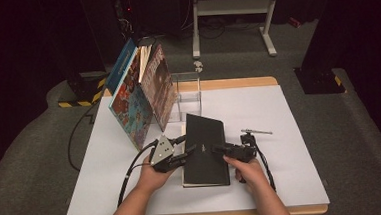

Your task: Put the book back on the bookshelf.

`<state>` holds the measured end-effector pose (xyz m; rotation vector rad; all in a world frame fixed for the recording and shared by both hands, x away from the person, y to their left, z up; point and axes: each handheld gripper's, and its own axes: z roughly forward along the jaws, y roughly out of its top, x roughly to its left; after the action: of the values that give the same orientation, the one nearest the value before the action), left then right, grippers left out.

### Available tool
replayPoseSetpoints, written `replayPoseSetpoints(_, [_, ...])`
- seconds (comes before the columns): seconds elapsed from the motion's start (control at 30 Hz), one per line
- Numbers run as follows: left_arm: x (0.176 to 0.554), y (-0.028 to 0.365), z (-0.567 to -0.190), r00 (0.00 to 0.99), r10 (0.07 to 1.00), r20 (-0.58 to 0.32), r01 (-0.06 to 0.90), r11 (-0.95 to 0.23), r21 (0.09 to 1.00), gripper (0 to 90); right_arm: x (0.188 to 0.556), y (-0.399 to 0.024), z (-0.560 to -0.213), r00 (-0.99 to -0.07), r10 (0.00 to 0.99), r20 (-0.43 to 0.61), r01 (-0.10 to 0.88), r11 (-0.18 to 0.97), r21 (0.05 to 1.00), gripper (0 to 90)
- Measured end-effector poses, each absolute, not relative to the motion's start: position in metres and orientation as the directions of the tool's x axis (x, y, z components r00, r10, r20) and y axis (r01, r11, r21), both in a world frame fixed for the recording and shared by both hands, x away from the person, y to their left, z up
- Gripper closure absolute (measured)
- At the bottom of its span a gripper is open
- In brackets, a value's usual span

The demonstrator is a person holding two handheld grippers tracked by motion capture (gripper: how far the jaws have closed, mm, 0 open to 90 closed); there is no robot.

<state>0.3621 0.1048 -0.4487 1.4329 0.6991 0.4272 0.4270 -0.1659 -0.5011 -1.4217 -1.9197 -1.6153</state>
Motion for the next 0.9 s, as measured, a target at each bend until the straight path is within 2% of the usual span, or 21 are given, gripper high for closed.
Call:
replayPoseSetpoints(0.23, [0.368, 0.109, -0.452, 0.713, 0.650, -0.264, 0.229, 0.140, 0.963, 53.7, 0.421, -0.166, -0.495, -0.512, 0.546, 0.663, 0.758, -0.076, 0.648, 12.0])
replayPoseSetpoints(0.43, [0.369, 0.111, -0.451, 0.660, 0.658, -0.361, 0.348, 0.158, 0.924, 54.0, 0.408, -0.164, -0.482, -0.555, 0.609, 0.567, 0.691, -0.044, 0.722, 17.6])
replayPoseSetpoints(0.57, [0.367, 0.113, -0.452, 0.648, 0.650, -0.398, 0.374, 0.183, 0.909, 54.3, 0.397, -0.163, -0.474, -0.584, 0.644, 0.494, 0.635, -0.017, 0.773, 21.1])
replayPoseSetpoints(0.73, [0.365, 0.113, -0.448, 0.622, 0.656, -0.427, 0.404, 0.198, 0.893, 54.7, 0.389, -0.164, -0.471, -0.590, 0.652, 0.477, 0.610, -0.027, 0.792, 22.7])
replayPoseSetpoints(0.9, [0.365, 0.114, -0.446, 0.572, 0.650, -0.500, 0.447, 0.264, 0.854, 56.0, 0.386, -0.166, -0.470, -0.598, 0.643, 0.479, 0.592, -0.049, 0.804, 26.0])
